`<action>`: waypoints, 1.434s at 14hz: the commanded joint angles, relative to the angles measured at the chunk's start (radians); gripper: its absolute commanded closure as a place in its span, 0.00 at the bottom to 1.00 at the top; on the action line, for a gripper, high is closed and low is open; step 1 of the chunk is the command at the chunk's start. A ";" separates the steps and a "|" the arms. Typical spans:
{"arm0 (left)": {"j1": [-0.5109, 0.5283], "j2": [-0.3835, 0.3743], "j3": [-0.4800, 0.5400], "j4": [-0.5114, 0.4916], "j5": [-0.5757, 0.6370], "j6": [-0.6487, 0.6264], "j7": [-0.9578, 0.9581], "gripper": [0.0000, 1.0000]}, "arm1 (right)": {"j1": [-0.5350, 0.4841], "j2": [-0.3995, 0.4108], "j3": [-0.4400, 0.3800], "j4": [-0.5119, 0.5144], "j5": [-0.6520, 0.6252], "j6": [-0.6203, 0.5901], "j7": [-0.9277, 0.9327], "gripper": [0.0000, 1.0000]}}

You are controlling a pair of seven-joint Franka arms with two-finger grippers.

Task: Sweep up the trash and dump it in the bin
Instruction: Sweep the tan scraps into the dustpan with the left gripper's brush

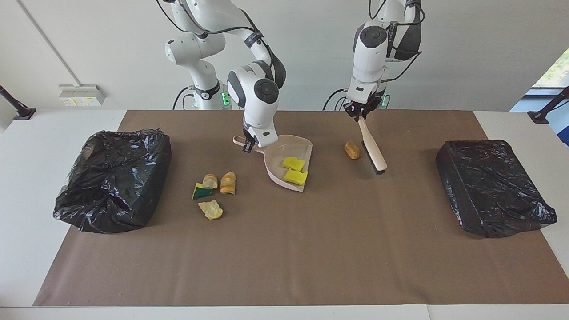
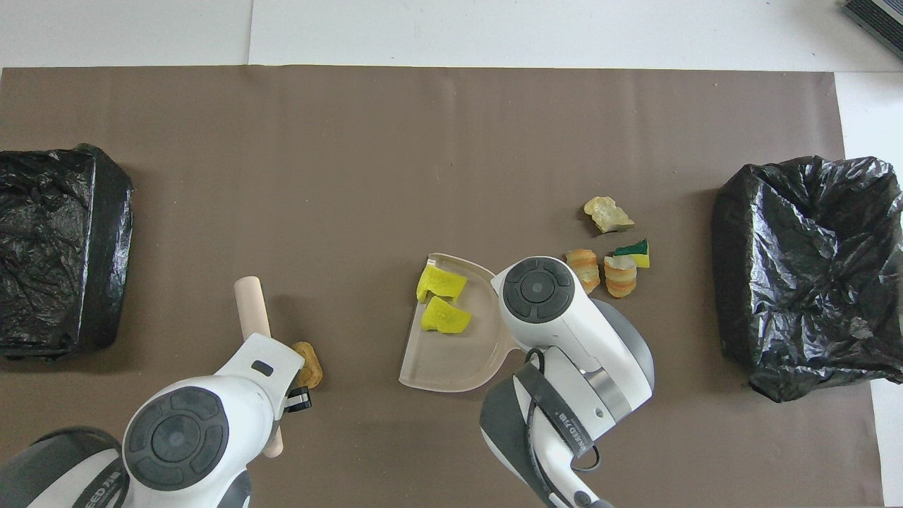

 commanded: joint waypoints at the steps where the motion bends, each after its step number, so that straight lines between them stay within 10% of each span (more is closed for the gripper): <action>1: -0.005 -0.087 -0.008 -0.045 -0.007 -0.078 -0.141 1.00 | -0.009 -0.017 0.006 -0.016 0.018 0.022 -0.017 1.00; 9: -0.209 0.092 -0.014 -0.103 -0.183 0.203 -0.491 1.00 | 0.000 -0.024 0.006 -0.030 0.006 0.009 -0.018 1.00; 12: -0.195 0.224 -0.011 -0.016 -0.229 0.326 -0.429 1.00 | 0.000 -0.024 0.006 -0.031 0.004 0.018 -0.018 1.00; 20: -0.221 0.294 -0.014 -0.002 -0.232 0.399 0.104 1.00 | 0.000 -0.024 0.006 -0.033 0.004 0.016 -0.017 1.00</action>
